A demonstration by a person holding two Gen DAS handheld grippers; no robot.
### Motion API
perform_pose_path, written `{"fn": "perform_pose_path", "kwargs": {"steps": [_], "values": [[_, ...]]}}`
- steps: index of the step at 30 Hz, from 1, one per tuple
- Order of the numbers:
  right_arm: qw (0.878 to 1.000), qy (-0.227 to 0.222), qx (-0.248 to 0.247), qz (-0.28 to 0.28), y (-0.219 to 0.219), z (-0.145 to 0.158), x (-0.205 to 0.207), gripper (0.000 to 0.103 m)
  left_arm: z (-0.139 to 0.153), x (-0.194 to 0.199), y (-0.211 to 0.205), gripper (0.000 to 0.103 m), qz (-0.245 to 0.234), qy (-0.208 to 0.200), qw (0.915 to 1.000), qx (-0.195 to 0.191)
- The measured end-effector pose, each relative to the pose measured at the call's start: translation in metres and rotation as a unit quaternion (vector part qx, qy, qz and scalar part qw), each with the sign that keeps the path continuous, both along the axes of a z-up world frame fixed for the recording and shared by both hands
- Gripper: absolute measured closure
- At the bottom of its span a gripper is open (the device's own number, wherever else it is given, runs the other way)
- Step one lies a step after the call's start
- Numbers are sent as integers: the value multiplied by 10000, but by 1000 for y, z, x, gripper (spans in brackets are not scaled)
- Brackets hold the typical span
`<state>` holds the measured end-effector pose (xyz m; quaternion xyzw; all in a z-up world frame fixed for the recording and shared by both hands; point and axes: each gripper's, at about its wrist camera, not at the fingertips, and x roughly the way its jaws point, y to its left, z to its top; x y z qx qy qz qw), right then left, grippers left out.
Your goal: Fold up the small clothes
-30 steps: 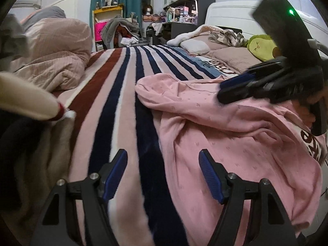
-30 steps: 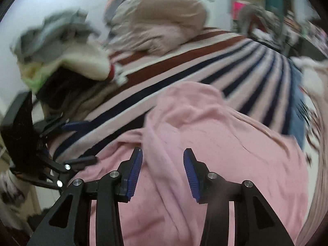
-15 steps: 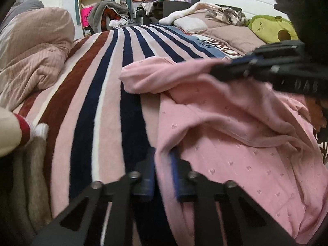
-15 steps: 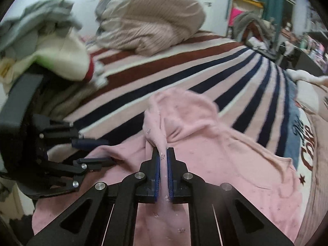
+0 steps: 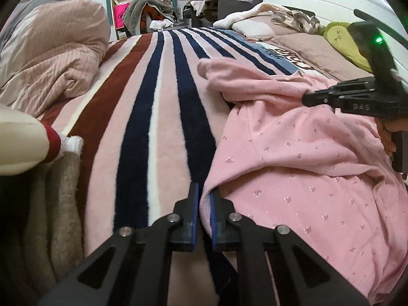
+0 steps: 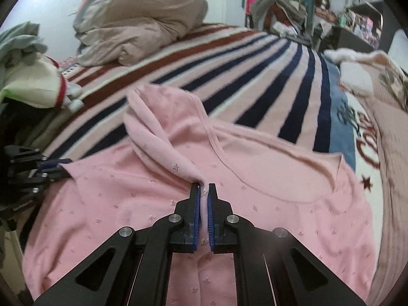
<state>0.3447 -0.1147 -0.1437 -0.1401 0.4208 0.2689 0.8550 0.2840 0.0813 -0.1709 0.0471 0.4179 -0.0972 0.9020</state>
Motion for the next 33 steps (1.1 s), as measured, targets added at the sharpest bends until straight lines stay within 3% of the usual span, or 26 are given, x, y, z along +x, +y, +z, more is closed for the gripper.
{"fn": "perform_pose_path", "kwargs": {"steps": [3,5,7,10,15,21,23,24,25,26,30,33], "values": [[9996,248,78,-122,-5,-11,5,98,2,-3,-3,89,-59,-32,10000,23],[9992,259,264,-155,-8,-7,1,89,4,-8,-5,58,-103,-119,9998,80],[9990,148,407,-122,-11,2,-5,59,11,-15,-8,46,-220,-298,9993,110],[9986,-108,524,36,-11,19,-13,59,20,-21,-13,46,-394,-416,9983,122],[9951,-159,733,647,23,37,-9,54,28,-20,-11,46,-294,-529,9982,-13],[9919,-229,98,1244,94,24,10,44,35,-23,8,46,-40,-701,9974,-145],[9903,-192,-230,1357,113,14,20,45,37,-28,12,46,-63,-780,9968,-164],[9894,-195,-361,1393,118,11,22,52,37,-31,13,46,-84,-802,9965,-208],[9880,-218,-547,1425,125,8,25,83,37,-33,15,46,-108,-810,9963,-248],[9879,-241,-640,1391,126,6,27,100,37,-35,16,46,-155,-831,9960,-295],[9925,-221,-205,1183,122,15,39,101,34,-38,16,46,-242,-948,9946,-354],[9922,-230,585,1076,116,32,54,101,31,-38,19,46,-223,-1002,9939,-399]]}}
